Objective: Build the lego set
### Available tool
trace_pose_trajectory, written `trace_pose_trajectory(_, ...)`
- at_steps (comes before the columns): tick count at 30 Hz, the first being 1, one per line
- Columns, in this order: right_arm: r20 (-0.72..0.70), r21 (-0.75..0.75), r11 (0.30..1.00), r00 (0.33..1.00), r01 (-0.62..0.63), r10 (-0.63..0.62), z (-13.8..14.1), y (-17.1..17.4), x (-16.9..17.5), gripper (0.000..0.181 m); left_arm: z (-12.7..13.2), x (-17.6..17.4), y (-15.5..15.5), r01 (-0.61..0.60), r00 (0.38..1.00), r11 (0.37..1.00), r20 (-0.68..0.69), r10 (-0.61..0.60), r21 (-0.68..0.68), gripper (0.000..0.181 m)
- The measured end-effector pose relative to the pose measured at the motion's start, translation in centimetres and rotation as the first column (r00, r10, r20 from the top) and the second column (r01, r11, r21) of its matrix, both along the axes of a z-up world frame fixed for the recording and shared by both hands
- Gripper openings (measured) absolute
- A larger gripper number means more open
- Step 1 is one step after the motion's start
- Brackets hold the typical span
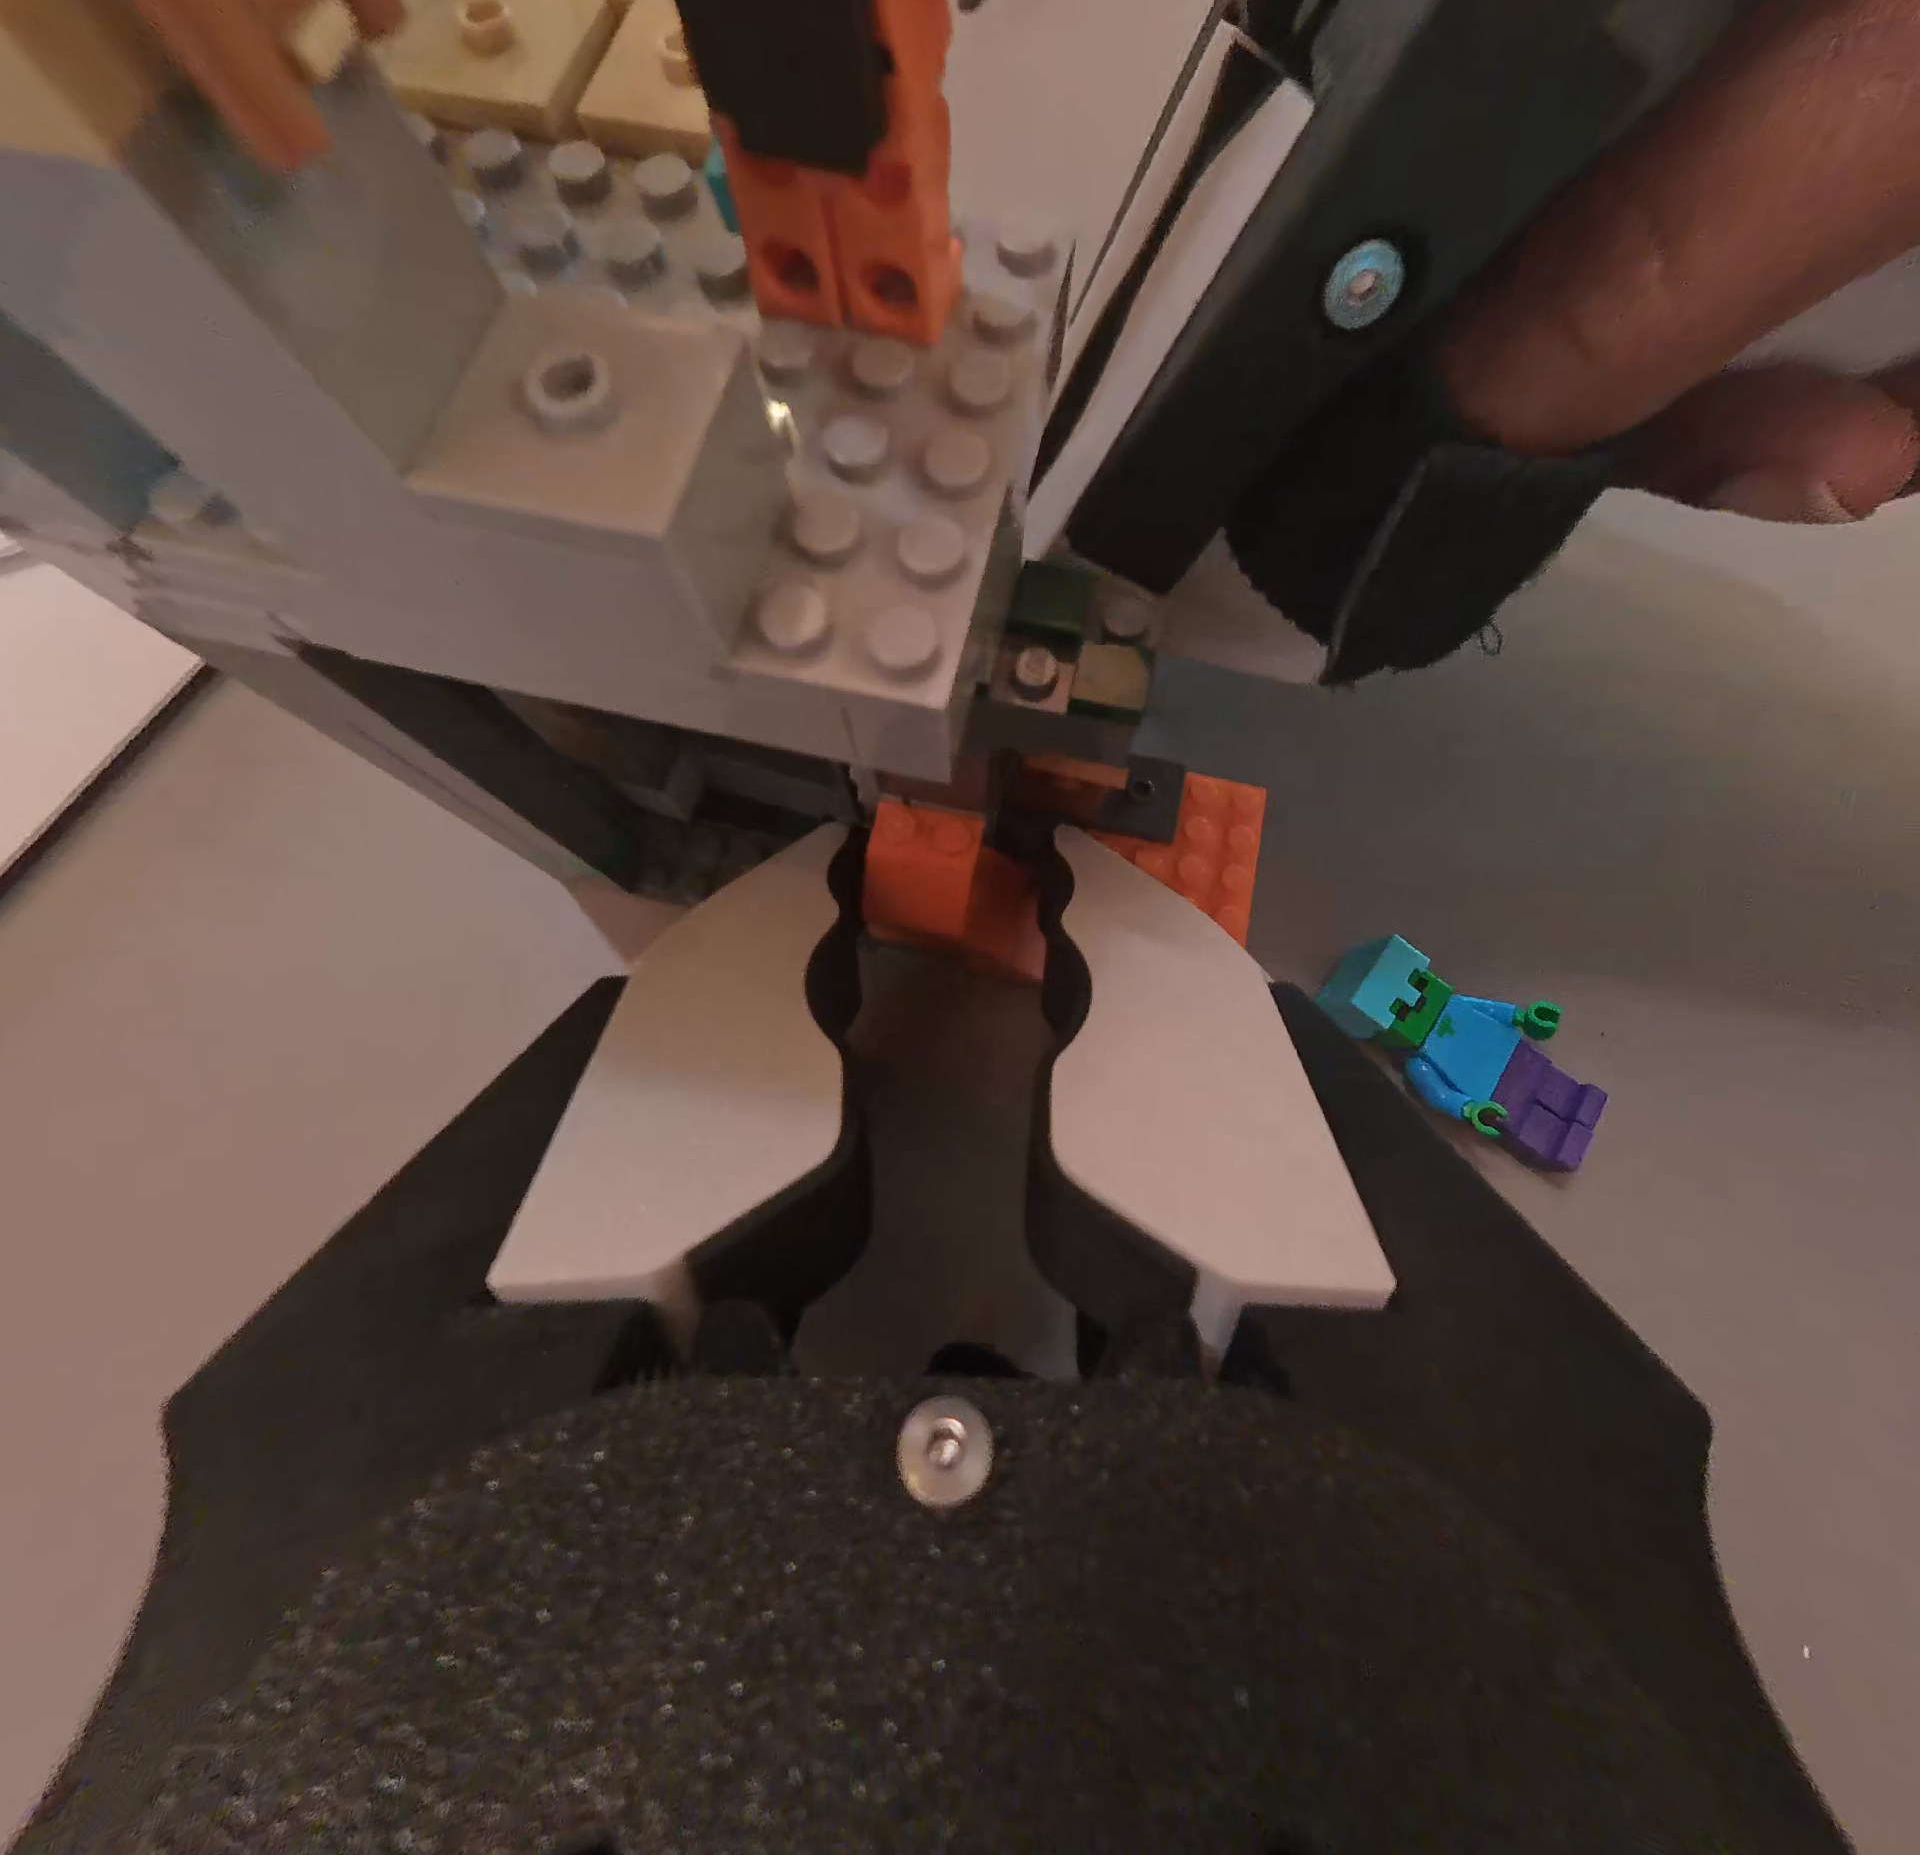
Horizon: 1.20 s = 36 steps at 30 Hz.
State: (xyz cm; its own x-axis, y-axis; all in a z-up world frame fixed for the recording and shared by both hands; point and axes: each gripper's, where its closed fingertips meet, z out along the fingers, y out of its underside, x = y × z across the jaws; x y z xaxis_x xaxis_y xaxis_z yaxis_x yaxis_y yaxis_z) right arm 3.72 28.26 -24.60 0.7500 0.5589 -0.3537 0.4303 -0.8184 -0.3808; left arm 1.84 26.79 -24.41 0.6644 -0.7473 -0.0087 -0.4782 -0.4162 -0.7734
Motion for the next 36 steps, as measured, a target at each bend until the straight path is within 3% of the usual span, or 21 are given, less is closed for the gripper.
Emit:
trace_pose_trajectory(8,0.094,0.105,0.994,0.996,-0.013,0.003,-0.3,0.3,0.2,0.007,0.0,0.0,0.0,-0.006,1.0,1.0,-0.005,0.006,0.005,0.032)
trace_pose_trajectory(16,0.07,0.172,0.985,0.998,-0.018,0.006,-0.2,0.3,0.1,0.006,0.0,0.0,-0.1,-0.01,1.0,1.0,-0.005,0.01,0.008,0.031)
trace_pose_trajectory(26,-0.193,0.128,0.991,0.981,0.041,-0.016,1.7,0.3,0.8,0.0,0.0,0.0,-0.1,-0.016,1.0,1.0,0.011,0.016,-0.006,0.031)
trace_pose_trajectory(36,-0.077,0.123,0.991,0.995,-0.054,0.063,0.3,0.3,-0.3,0.012,0.0,0.0,-0.1,-0.016,1.0,1.0,0.01,0.016,0.0,0.031)
